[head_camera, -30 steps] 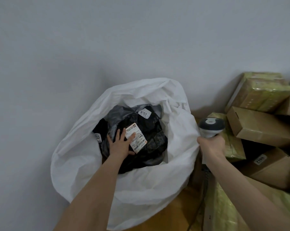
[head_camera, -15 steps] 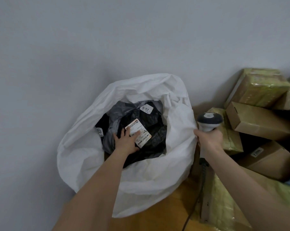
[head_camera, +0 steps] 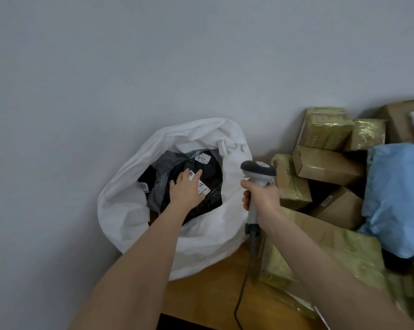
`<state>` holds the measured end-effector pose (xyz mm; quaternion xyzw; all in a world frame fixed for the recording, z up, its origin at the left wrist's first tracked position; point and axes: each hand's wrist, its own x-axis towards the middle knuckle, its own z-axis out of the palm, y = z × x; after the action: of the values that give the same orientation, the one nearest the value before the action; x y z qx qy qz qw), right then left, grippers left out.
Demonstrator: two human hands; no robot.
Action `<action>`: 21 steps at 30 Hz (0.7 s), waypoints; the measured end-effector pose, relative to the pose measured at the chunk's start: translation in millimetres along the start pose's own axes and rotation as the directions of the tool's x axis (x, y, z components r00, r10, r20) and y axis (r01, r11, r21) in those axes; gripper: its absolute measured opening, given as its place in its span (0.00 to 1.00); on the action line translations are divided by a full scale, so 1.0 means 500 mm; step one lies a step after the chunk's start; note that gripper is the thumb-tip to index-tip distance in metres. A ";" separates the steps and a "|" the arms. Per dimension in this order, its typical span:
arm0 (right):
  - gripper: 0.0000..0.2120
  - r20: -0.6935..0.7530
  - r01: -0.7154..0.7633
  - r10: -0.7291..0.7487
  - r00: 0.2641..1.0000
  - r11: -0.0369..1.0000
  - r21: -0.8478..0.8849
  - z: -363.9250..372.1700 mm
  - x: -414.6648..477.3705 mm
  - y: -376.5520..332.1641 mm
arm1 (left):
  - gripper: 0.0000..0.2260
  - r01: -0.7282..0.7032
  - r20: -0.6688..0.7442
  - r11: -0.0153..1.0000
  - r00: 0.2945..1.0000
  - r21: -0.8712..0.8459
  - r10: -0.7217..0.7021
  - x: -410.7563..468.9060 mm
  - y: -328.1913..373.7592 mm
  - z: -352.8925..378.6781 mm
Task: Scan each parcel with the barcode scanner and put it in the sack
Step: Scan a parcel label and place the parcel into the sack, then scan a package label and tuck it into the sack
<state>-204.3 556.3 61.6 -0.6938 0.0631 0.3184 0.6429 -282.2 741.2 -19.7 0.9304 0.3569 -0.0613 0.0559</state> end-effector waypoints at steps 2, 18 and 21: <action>0.07 0.051 -0.008 0.007 0.999 0.999 0.034 -0.019 -0.027 0.002 | 0.35 0.014 -0.034 1.000 0.999 0.000 -0.014 -0.032 0.024 -0.014; 0.06 0.254 -0.060 0.030 0.967 0.992 0.110 -0.447 -0.204 0.062 | 0.30 -0.007 -0.146 1.000 0.989 -0.021 0.004 -0.351 0.406 -0.065; 0.07 0.233 -0.072 0.047 0.971 0.992 0.101 -0.511 -0.211 0.065 | 0.29 -0.061 -0.143 0.998 0.988 -0.028 0.056 -0.357 0.476 -0.074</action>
<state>-211.4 278.8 81.6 -0.6137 0.0262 0.4121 0.6730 -251.6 453.6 58.6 0.9415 0.3334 0.0124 0.0470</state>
